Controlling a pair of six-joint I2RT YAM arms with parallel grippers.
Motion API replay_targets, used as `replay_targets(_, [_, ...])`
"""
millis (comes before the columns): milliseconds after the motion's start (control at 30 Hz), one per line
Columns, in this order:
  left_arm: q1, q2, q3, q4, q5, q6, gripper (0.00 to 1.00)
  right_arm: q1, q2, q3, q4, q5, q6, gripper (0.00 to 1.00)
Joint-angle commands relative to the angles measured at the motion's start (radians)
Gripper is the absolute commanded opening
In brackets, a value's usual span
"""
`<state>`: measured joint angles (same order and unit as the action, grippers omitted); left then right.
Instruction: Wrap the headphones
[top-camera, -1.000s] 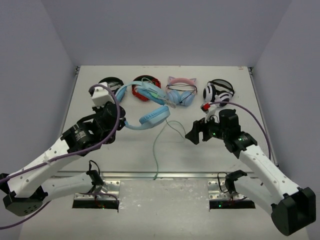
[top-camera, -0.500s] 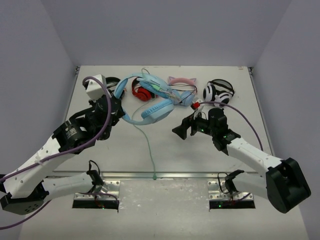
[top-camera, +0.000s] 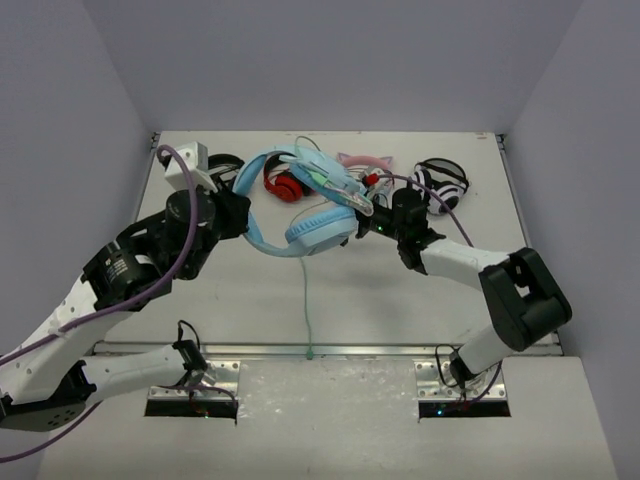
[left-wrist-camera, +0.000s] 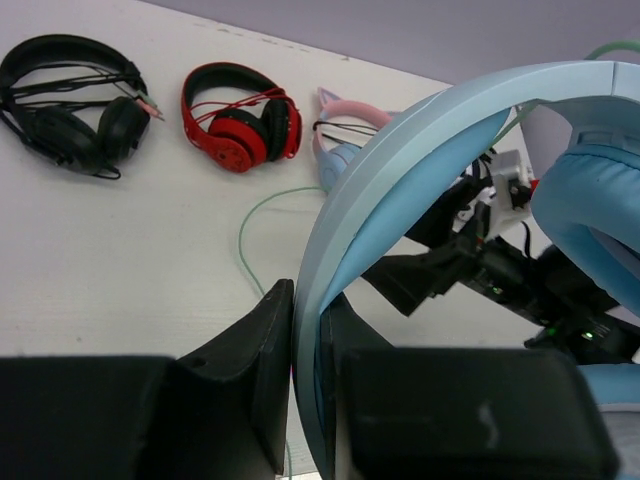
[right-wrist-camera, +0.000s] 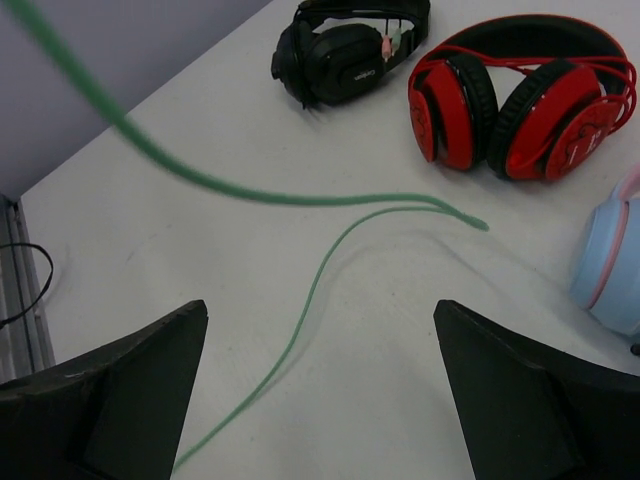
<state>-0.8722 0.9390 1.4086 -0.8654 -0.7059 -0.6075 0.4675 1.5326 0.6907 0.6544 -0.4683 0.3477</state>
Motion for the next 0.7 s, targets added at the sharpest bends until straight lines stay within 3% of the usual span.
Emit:
replay_targets(0, [-0.008,-0.035,0.078,0.111,0.088,-0.02,0.0,0.005,0.067,0.101,0.149,0.02,0.022,0.96])
replay_targets(400, [-0.01,-0.037,0.176,0.022,0.144,0.029,0.01,-0.009,0.218,0.283,0.094,0.111,-0.121,0.93])
replay_targets(467, [-0.008,-0.039,0.185,0.029,0.155,0.038,0.0,-0.009,0.26,0.337,0.065,0.059,-0.127,0.86])
replay_targets(500, [-0.008,-0.039,0.188,0.032,0.16,0.038,0.0,-0.009,0.276,0.354,0.06,0.039,-0.115,0.7])
replay_targets(567, [-0.008,-0.034,0.204,0.035,0.158,0.043,0.0,-0.009,0.311,0.371,0.094,0.004,-0.092,0.56])
replay_targets(667, [-0.008,-0.025,0.214,0.042,0.167,0.048,0.0,-0.003,0.354,0.368,0.188,-0.041,-0.02,0.52])
